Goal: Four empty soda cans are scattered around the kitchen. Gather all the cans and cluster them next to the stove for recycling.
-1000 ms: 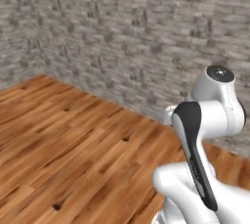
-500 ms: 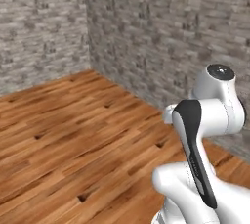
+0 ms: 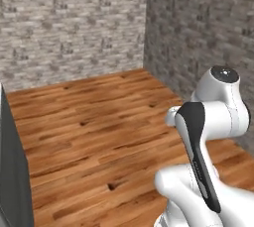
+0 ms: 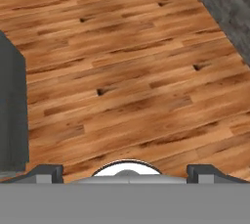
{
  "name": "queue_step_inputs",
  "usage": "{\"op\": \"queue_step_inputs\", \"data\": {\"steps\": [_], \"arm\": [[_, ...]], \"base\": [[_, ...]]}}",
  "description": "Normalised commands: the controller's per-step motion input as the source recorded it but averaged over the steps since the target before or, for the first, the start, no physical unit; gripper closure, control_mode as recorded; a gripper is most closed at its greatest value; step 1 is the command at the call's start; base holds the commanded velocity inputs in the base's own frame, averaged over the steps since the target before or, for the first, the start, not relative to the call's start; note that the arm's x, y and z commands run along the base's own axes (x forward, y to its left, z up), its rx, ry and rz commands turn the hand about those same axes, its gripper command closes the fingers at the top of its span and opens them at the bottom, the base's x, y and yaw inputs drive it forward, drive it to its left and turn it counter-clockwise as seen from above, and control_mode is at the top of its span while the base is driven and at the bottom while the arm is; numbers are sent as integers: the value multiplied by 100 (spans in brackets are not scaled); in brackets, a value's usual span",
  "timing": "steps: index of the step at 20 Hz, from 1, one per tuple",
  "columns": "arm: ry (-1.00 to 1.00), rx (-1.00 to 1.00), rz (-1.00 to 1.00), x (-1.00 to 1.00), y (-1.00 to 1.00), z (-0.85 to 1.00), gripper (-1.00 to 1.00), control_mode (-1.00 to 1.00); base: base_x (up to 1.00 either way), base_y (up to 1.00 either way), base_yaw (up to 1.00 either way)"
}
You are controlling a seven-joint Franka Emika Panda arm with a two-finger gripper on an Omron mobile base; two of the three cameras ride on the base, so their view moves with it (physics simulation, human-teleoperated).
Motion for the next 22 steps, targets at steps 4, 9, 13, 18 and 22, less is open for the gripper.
{"op": "queue_step_inputs", "data": {"steps": [4, 9, 13, 18, 22], "arm": [[0, 0, 0, 0, 0, 0, -100, 100], [0, 0, 0, 0, 0, 0, -100, 100], [0, 0, 0, 0, 0, 0, -100, 100], [0, 0, 0, 0, 0, 0, -100, 100], [0, 0, 0, 0, 0, 0, -100, 100]], "base": [[42, -38, 29], [95, -28, 17], [100, -20, 13], [58, -2, 35], [0, 0, 50]]}}
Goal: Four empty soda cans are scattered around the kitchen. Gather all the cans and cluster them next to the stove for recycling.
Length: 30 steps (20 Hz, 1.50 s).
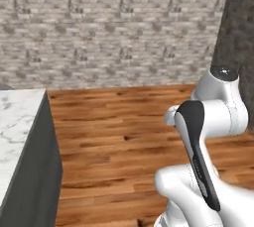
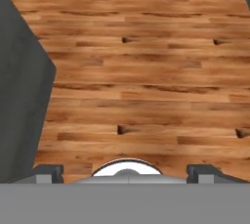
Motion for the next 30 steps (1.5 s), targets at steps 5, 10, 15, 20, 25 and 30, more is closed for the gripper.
{"op": "queue_step_inputs", "data": {"steps": [5, 10, 15, 20, 25, 30], "arm": [[0, 0, 0, 0, 0, 0, -100, 100], [0, 0, 0, 0, 0, 0, -100, 100], [0, 0, 0, 0, 0, 0, -100, 100], [0, 0, 0, 0, 0, 0, -100, 100], [0, 0, 0, 0, 0, 0, -100, 100], [0, 0, 0, 0, 0, 0, -100, 100]], "base": [[-6, -7, 49], [-4, -13, 42], [3, -23, 28], [37, -51, 15], [56, -66, 10], [31, -46, 21]]}}
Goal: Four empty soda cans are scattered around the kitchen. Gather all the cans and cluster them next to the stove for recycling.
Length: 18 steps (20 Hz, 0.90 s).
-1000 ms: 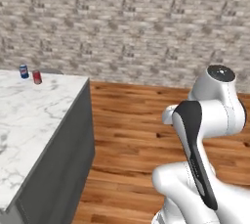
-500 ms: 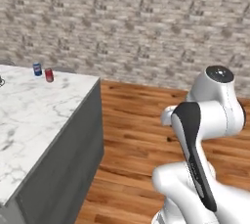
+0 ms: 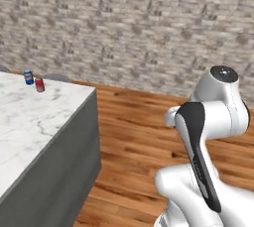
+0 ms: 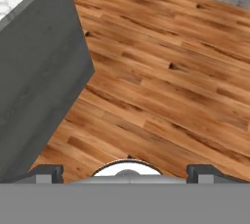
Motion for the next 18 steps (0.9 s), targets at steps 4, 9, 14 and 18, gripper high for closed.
{"op": "queue_step_inputs", "data": {"steps": [4, 9, 14, 18], "arm": [[0, 0, 0, 0, 0, 0, -100, 100], [0, 0, 0, 0, 0, 0, -100, 100], [0, 0, 0, 0, 0, 0, -100, 100], [0, 0, 0, 0, 0, 0, -100, 100]], "base": [[4, -4, 47], [-1, 0, 50], [-1, 0, 50], [-3, 0, 49]]}}
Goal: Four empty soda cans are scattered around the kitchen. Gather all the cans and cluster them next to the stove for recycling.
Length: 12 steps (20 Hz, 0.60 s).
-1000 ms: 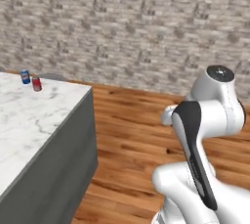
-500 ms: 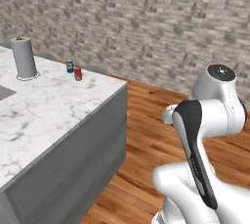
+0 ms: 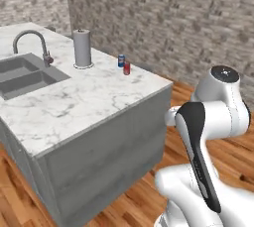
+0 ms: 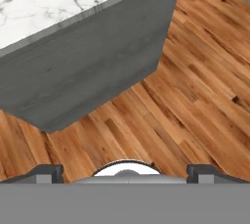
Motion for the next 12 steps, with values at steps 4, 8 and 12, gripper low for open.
{"op": "queue_step_inputs", "data": {"steps": [4, 8, 12], "arm": [[0, 0, 0, 0, 0, 0, -100, 100], [0, 0, 0, 0, 0, 0, -100, 100], [0, 0, 0, 0, 0, 0, -100, 100]], "base": [[-1, 0, 49], [-8, 0, 46], [-10, 0, 45]]}}
